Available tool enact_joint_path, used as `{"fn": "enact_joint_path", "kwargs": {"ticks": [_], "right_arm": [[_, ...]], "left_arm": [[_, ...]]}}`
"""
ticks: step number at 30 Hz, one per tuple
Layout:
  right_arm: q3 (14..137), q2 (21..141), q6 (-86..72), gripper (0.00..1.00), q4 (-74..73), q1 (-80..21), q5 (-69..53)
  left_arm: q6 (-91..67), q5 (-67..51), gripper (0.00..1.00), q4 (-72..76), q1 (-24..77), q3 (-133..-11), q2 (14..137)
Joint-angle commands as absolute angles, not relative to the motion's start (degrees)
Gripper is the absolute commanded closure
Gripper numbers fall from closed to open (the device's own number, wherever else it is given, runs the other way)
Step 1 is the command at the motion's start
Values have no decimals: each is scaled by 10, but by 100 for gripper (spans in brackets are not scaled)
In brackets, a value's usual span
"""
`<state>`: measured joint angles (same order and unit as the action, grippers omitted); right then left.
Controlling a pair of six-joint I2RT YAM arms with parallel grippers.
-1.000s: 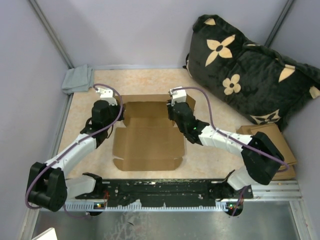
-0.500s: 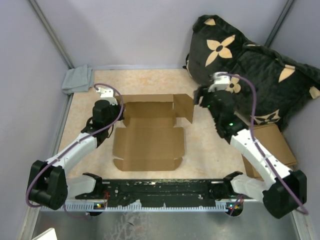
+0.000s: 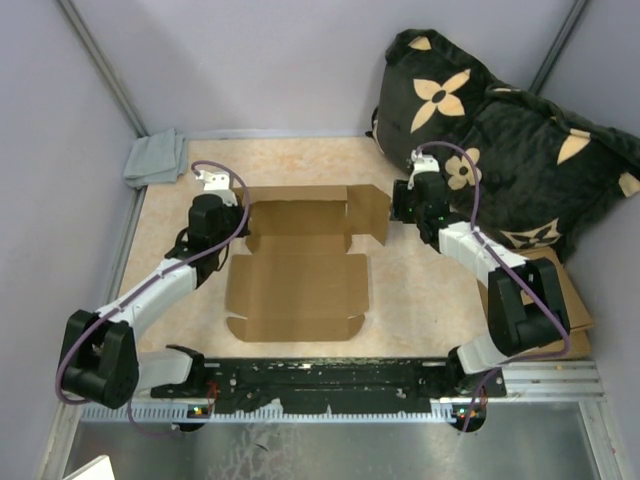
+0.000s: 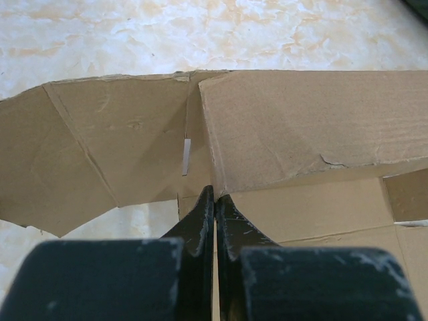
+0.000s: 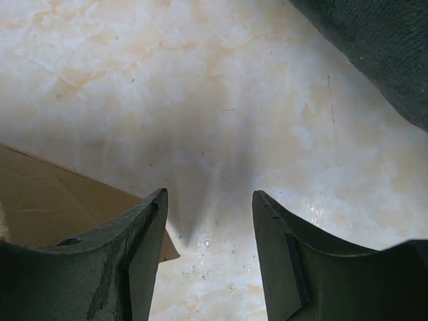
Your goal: Fold the paper box
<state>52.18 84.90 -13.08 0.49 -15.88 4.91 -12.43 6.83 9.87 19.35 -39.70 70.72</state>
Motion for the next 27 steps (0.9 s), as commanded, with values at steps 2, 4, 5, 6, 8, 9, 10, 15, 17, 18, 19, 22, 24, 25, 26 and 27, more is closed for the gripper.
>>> {"fn": "enact_joint_path", "kwargs": {"ticks": [2,4,5,6,8,9,10,15,17,18,19,22,24,25,26,27], "right_arm": [[541,870,-79,46,74,-144,-8],[545,879,-61,46,79,-143,-43],[547,883,-55,46,77,-143,-62],[547,885,-50,46,79,-143,-80],[541,882,-46,47,86,-143,-129],[537,879,-44,47,87,-143,-147],[532,874,-42,47,88,-143,-164],[504,845,-35,47,103,-143,-236],[498,841,-35,47,106,-143,-257],[496,841,-35,47,107,-143,-268],[495,841,-36,47,110,-143,-280],[489,841,-42,47,119,-143,-310],[487,841,-46,47,124,-145,-324],[486,841,-46,47,125,-147,-325],[486,841,-46,46,125,-149,-327],[487,841,-44,46,124,-153,-326]], "left_arm": [[-130,53,100,58,195,-416,729],[-131,52,100,52,195,-422,736],[-130,52,100,49,195,-424,739],[-130,53,100,47,195,-427,742],[-128,54,100,45,195,-431,744],[-128,55,100,44,195,-433,745],[-128,55,100,44,195,-434,746],[-128,54,100,44,195,-432,744],[-130,51,100,44,195,-432,742],[-130,50,100,46,195,-431,742],[-130,50,100,45,195,-430,741],[-131,48,100,44,195,-427,738],[-132,47,100,44,195,-426,736],[-133,46,100,44,195,-426,735],[-133,45,100,43,195,-425,735],[-135,43,100,42,195,-425,734]]}}
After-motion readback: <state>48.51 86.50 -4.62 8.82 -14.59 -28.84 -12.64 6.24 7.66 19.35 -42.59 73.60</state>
